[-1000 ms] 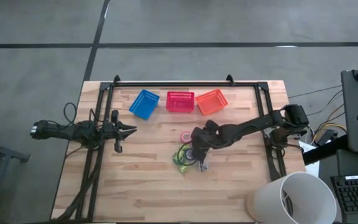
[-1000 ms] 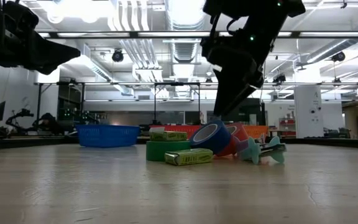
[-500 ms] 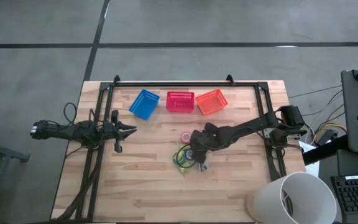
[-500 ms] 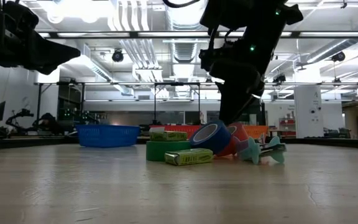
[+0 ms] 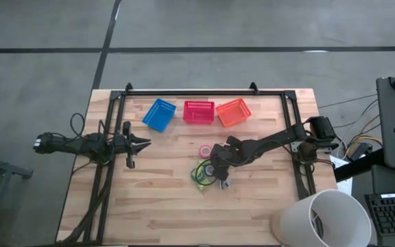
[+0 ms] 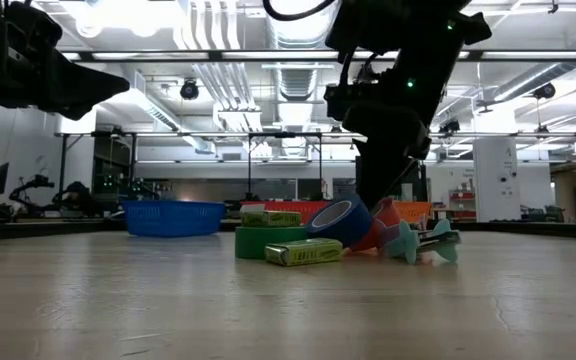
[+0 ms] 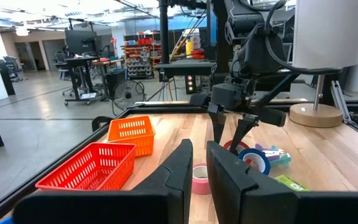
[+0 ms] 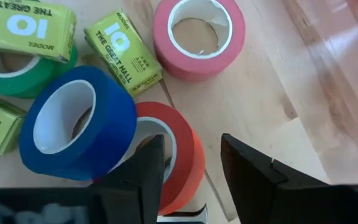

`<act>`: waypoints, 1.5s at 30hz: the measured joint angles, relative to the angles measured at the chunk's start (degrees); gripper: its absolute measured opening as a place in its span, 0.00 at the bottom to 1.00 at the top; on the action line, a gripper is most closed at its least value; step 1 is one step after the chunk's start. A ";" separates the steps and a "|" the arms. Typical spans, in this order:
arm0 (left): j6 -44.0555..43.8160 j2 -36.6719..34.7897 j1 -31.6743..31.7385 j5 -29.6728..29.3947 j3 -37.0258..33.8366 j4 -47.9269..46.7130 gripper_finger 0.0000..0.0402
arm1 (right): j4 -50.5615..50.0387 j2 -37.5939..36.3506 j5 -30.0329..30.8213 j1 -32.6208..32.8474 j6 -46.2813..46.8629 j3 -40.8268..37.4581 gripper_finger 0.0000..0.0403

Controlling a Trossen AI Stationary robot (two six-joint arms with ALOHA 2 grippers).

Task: Pick and place Stapler, Stapler remover, tape
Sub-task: Put the orange tape into the orange bin

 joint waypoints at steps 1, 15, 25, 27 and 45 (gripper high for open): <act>-0.01 0.01 -0.01 0.00 0.00 -0.01 0.13 | 0.01 0.00 -0.01 -0.01 0.04 -0.16 0.35; -0.02 0.02 0.00 0.00 0.00 0.00 0.13 | -0.45 -0.09 0.46 -0.03 -1.88 -0.16 0.11; 0.00 0.01 -0.02 0.01 0.02 0.00 0.13 | -1.78 -0.70 0.67 -1.24 -7.69 3.83 0.12; -0.01 0.02 0.00 0.02 0.02 0.00 0.13 | -3.30 -0.82 1.49 -1.91 -8.66 5.04 0.12; -0.01 0.02 -0.01 0.02 0.02 0.00 0.13 | -8.17 -3.27 16.16 -9.93 -11.61 8.67 0.12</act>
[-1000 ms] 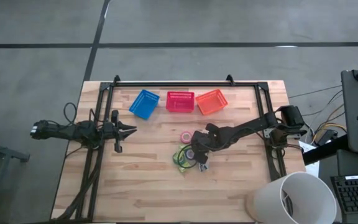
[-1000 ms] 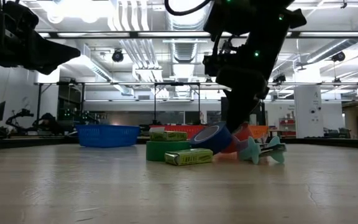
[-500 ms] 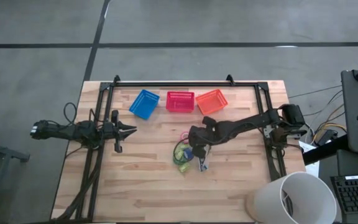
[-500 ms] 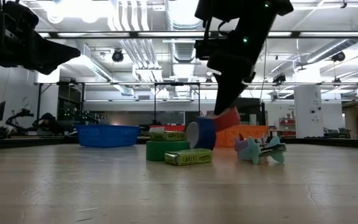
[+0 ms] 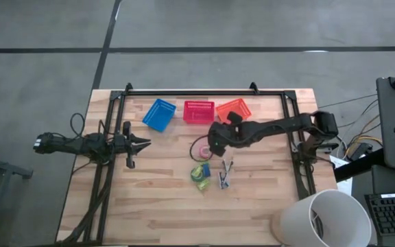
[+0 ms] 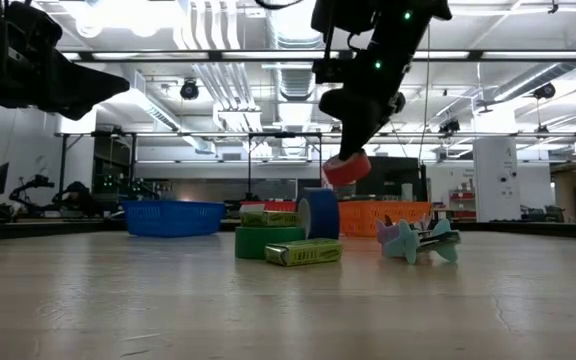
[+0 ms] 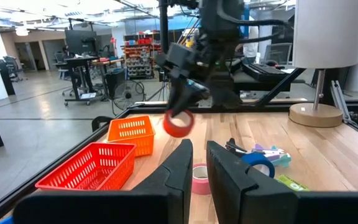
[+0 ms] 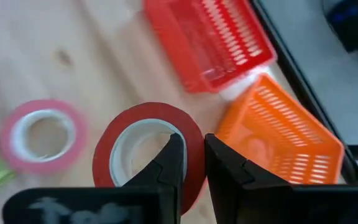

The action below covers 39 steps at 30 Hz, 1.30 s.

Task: Pick and place Stapler, Stapler remover, tape
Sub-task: Put the orange tape into the orange bin

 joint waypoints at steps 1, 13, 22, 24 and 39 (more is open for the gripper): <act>0.00 -0.01 0.00 -0.01 0.00 0.00 0.13 | -0.03 -0.03 0.08 -0.87 -0.09 -0.24 0.12; 0.00 -0.01 0.01 0.00 0.00 -0.01 0.13 | 4.10 -0.03 8.95 -10.36 2.29 -3.76 0.12; 0.00 -0.02 0.00 0.00 0.02 -0.01 0.13 | 9.74 -0.03 11.53 -16.60 7.07 -9.33 0.11; 0.01 -0.02 0.01 0.00 0.02 -0.01 0.13 | 12.42 -0.03 11.53 -17.81 7.08 -11.23 0.12; -0.01 0.00 0.01 0.00 0.02 0.00 0.13 | 25.69 0.01 8.37 -23.16 7.19 -20.04 0.12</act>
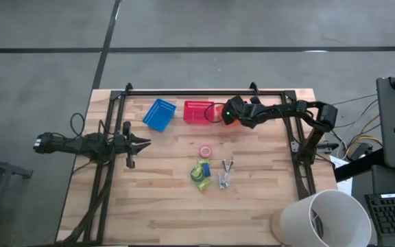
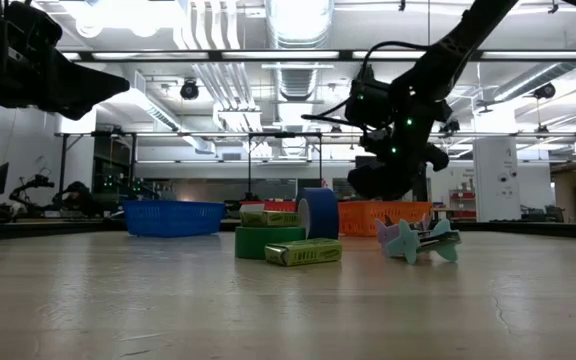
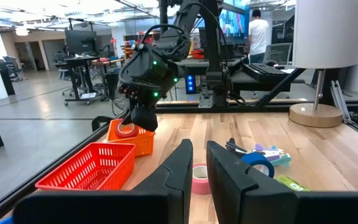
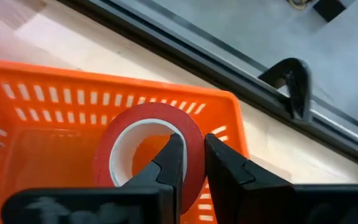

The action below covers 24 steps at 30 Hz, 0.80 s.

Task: Pick and place Stapler, Stapler remover, tape
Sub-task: Put the orange tape into the orange bin, then put the pink tape into the orange bin

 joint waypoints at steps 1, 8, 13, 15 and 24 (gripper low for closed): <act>0.02 -0.02 -0.02 0.00 0.00 -0.02 0.13 | 0.49 0.00 -0.27 -0.08 -0.10 -0.14 0.12; 0.02 -0.02 -0.01 0.00 0.00 -0.01 0.13 | 0.50 0.00 -0.38 -0.61 -0.36 -0.19 0.17; 0.00 0.00 0.00 0.00 0.00 -0.02 0.13 | 0.48 0.00 -0.50 -0.71 -0.41 -0.23 0.21; 0.02 0.00 -0.02 0.00 0.00 0.00 0.13 | 0.48 0.00 -0.51 -0.68 -0.37 -0.23 0.23; 0.02 0.00 0.00 0.00 0.00 -0.01 0.13 | 0.50 0.00 -0.06 -0.66 -0.23 -0.23 0.38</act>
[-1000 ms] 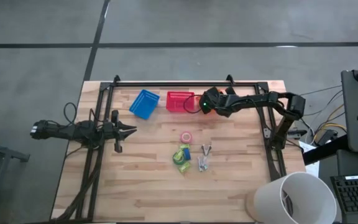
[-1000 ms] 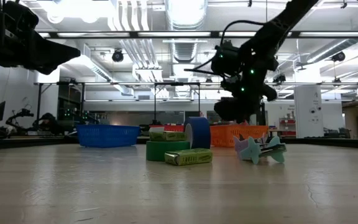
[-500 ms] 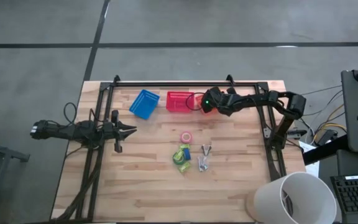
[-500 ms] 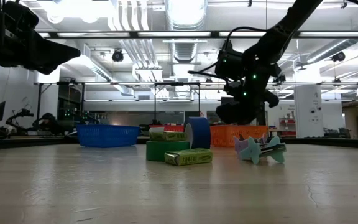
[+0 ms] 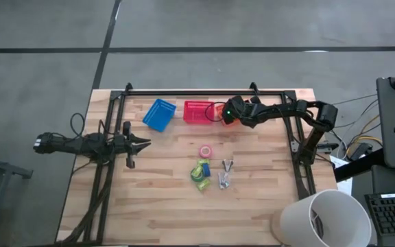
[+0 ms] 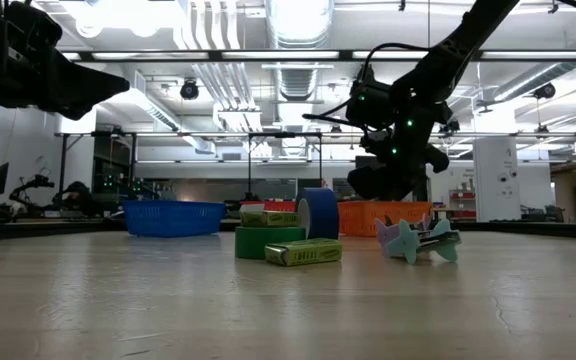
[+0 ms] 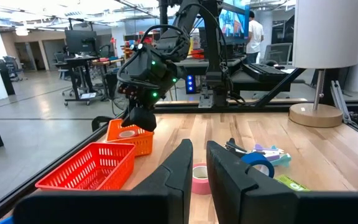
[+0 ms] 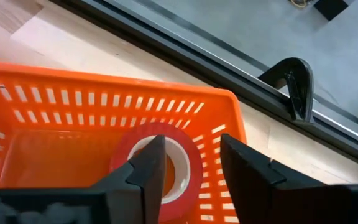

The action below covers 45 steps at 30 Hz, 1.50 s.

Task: Pick and place Stapler, Stapler remover, tape
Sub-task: Put the pink tape into the orange bin

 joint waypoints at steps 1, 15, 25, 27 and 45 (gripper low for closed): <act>0.00 -0.02 -0.01 0.00 0.00 0.01 0.13 | -0.01 0.00 -0.02 0.15 -0.20 0.03 0.39; -0.02 0.00 -0.02 0.00 0.00 0.01 0.13 | -0.03 -0.07 -4.99 7.76 -6.84 7.38 0.45; 0.00 -0.02 -0.02 0.00 0.00 -0.01 0.13 | 0.42 0.05 -28.94 13.85 -10.50 10.44 0.41; 0.00 -0.02 0.00 0.00 0.00 0.01 0.13 | 0.42 0.10 -31.52 14.87 -11.38 10.52 0.40; -0.02 -0.02 -0.02 -0.02 0.02 -0.01 0.13 | 3.83 6.28 -33.02 19.34 -13.16 9.69 0.43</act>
